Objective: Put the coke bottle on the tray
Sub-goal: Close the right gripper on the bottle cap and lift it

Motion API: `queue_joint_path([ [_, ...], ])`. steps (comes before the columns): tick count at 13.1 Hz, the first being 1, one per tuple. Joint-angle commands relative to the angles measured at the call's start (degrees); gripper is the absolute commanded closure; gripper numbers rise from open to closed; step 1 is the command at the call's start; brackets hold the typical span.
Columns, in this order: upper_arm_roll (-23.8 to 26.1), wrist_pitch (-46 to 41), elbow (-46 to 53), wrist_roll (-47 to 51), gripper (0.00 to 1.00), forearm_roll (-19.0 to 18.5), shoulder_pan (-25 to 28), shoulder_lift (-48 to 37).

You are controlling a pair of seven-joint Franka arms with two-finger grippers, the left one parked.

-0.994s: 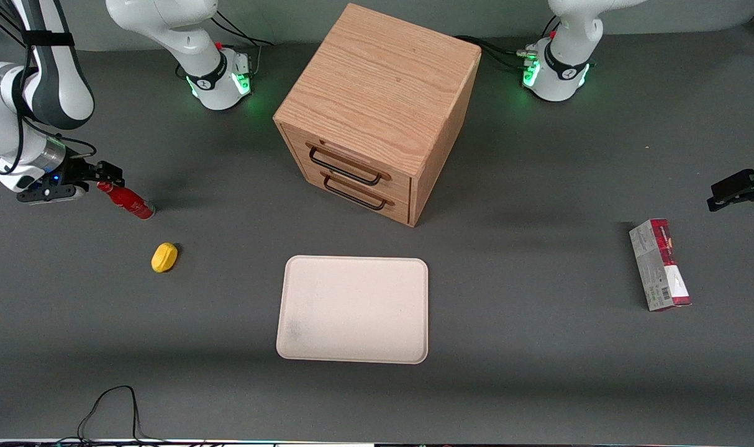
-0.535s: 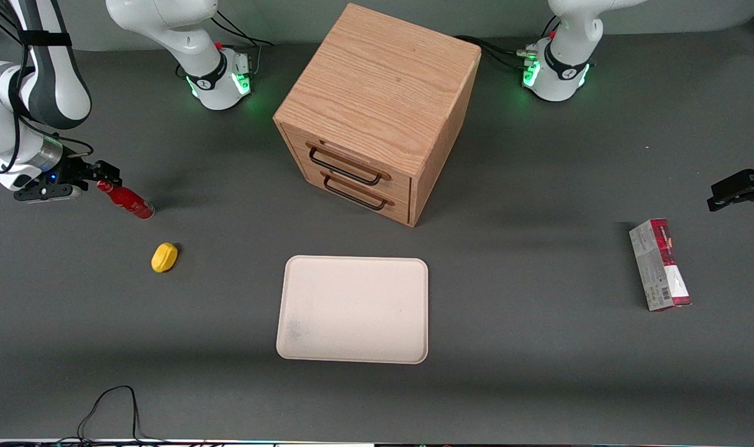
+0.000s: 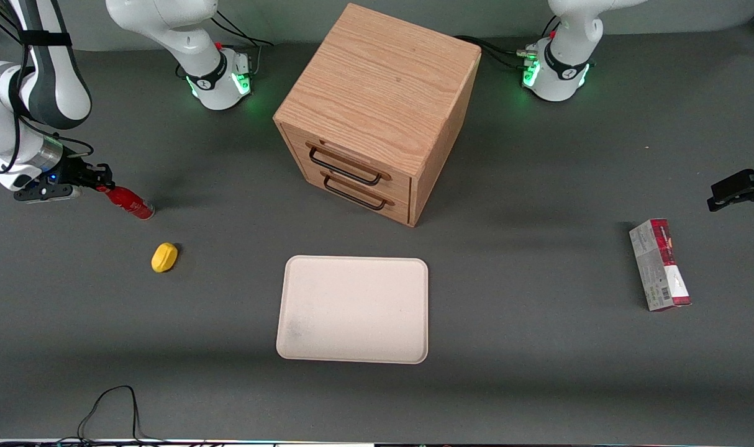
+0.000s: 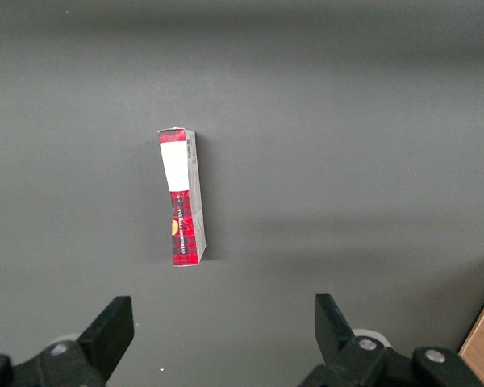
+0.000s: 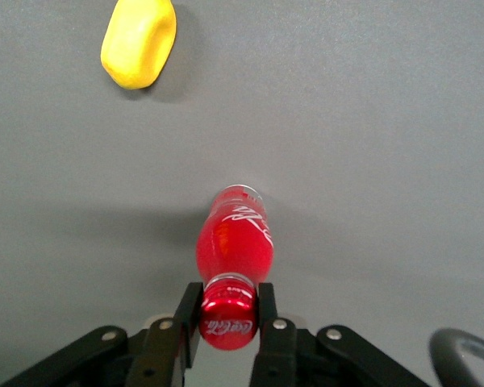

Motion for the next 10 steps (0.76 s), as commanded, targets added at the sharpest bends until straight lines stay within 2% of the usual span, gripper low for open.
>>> queue_joint_path([
  [1, -0.59, 1.06, -0.65, -0.66, 1.0, -1.16, 0.5, -0.7],
  [5, 0.81, -1.66, 0.92, 0.31, 1.0, -1.16, 0.76, -1.49],
  [10, 2.04, -17.27, 13.55, 0.49, 1.0, -1.16, 1.99, -1.32],
])
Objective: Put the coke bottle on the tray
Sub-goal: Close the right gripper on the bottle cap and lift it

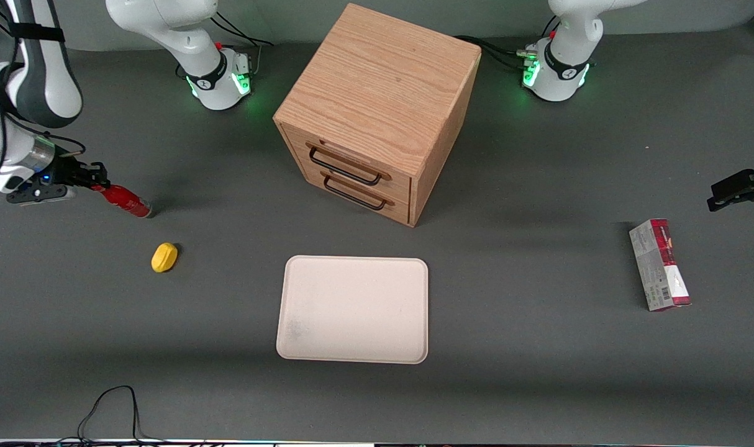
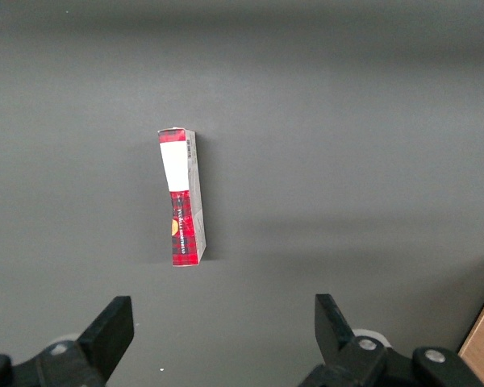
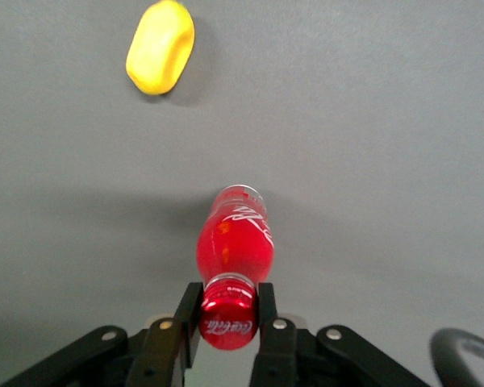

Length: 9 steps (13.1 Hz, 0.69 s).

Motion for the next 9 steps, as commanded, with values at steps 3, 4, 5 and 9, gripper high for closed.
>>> queue_joint_path([
  [3, 2.75, -18.69, 17.51, 3.29, 1.0, -0.92, 2.12, 1.43],
  [4, 2.76, -22.02, 21.38, 4.17, 1.0, -0.66, 3.35, 2.92],
  [5, 2.76, -25.71, 26.03, 5.39, 1.0, -0.39, 4.5, 4.42],
  [9, 2.67, -41.89, 48.96, 5.84, 1.0, 6.36, 6.0, 14.6],
])
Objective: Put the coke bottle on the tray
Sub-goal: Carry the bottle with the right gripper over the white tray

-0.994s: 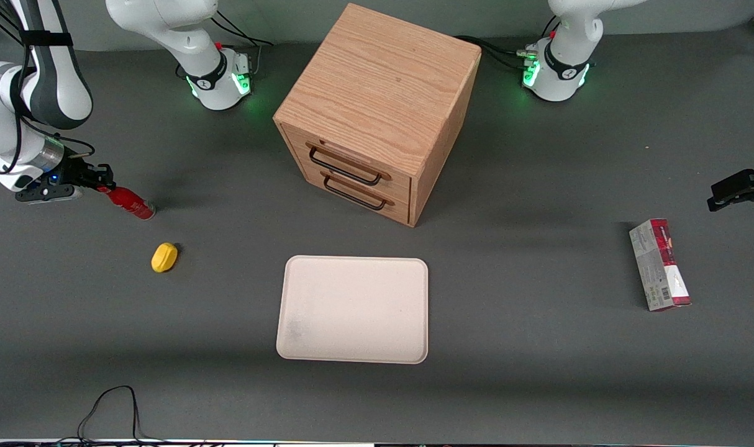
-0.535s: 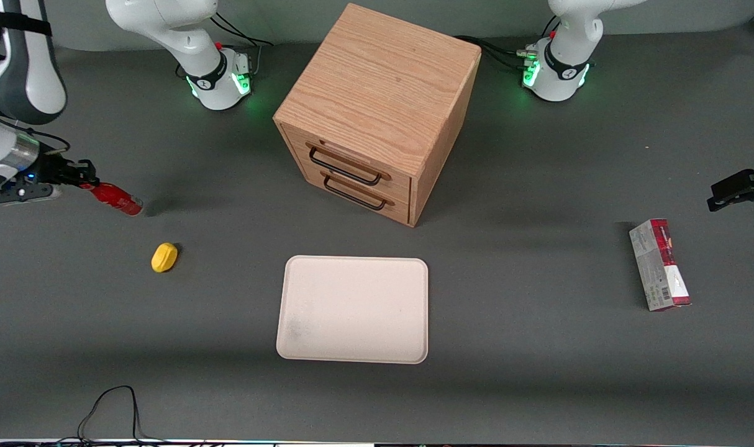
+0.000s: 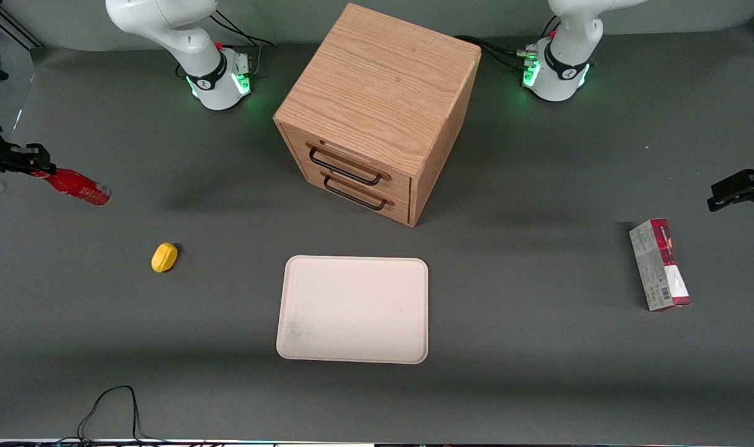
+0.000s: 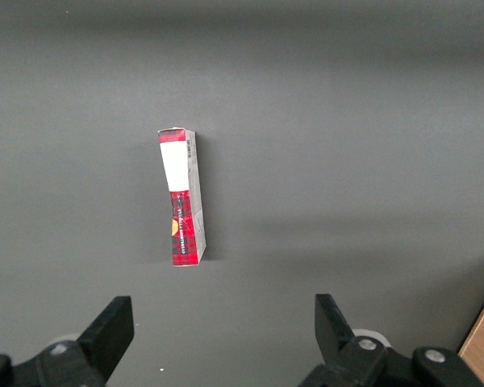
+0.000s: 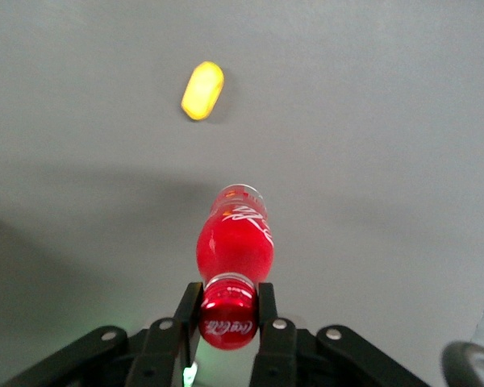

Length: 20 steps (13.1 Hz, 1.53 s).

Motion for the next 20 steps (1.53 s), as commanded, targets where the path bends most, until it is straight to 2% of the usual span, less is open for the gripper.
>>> queue_joint_path([
  [1, -0.69, -10.23, 17.74, 0.45, 1.0, 4.33, 0.19, 10.17],
  [4, -0.42, -12.46, 22.87, 0.71, 1.0, 4.86, 0.37, 14.23],
  [7, 0.01, -13.33, 27.78, 5.97, 1.0, 8.89, 1.68, 19.58],
  [9, 3.08, -15.53, 35.06, 10.09, 1.0, 10.22, 1.78, 25.9],
  [12, 9.05, -15.45, 45.17, 22.46, 1.0, 12.5, 1.42, 35.74],
  [14, 12.57, -12.83, 49.14, 31.43, 1.0, 13.83, 1.07, 40.5],
  [17, 18.2, -3.0, 49.86, 44.44, 1.0, 13.83, 0.98, 44.63],
  [20, 20.67, 2.47, 51.96, 49.65, 1.0, 13.83, 0.9, 48.77],
])
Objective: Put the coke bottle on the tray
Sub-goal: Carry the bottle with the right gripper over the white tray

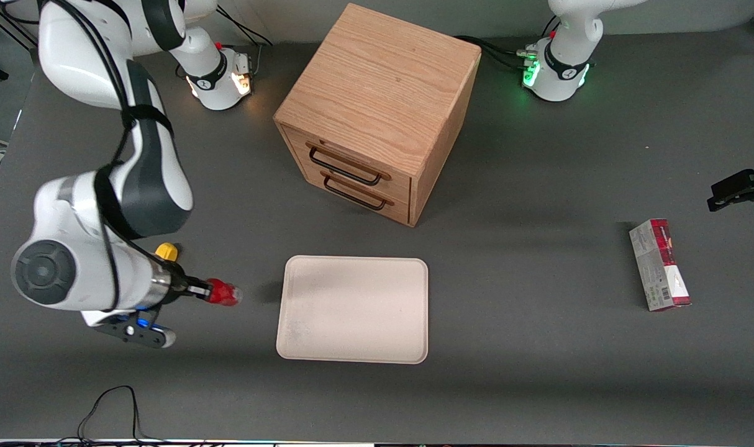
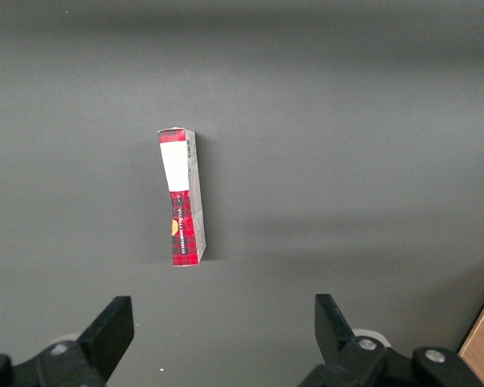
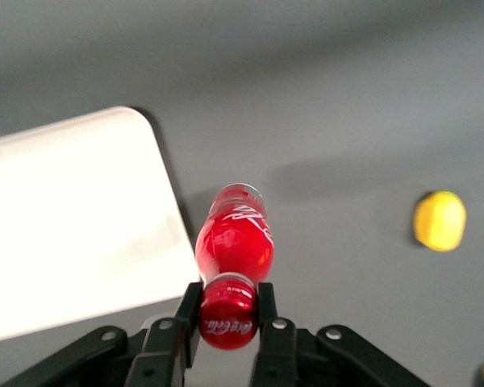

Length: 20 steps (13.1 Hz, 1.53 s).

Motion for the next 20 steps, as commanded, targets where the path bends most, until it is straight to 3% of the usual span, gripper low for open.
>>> queue_joint_path([
  [1, 2.3, 3.24, 5.79, 6.67, 1.0, 1.38, -0.98, 4.2],
  [12, 3.45, 14.16, 5.88, 16.27, 1.0, 0.68, 3.06, 10.09],
  [20, 3.54, 16.09, 5.62, 24.79, 1.0, 0.68, 4.9, 11.58],
])
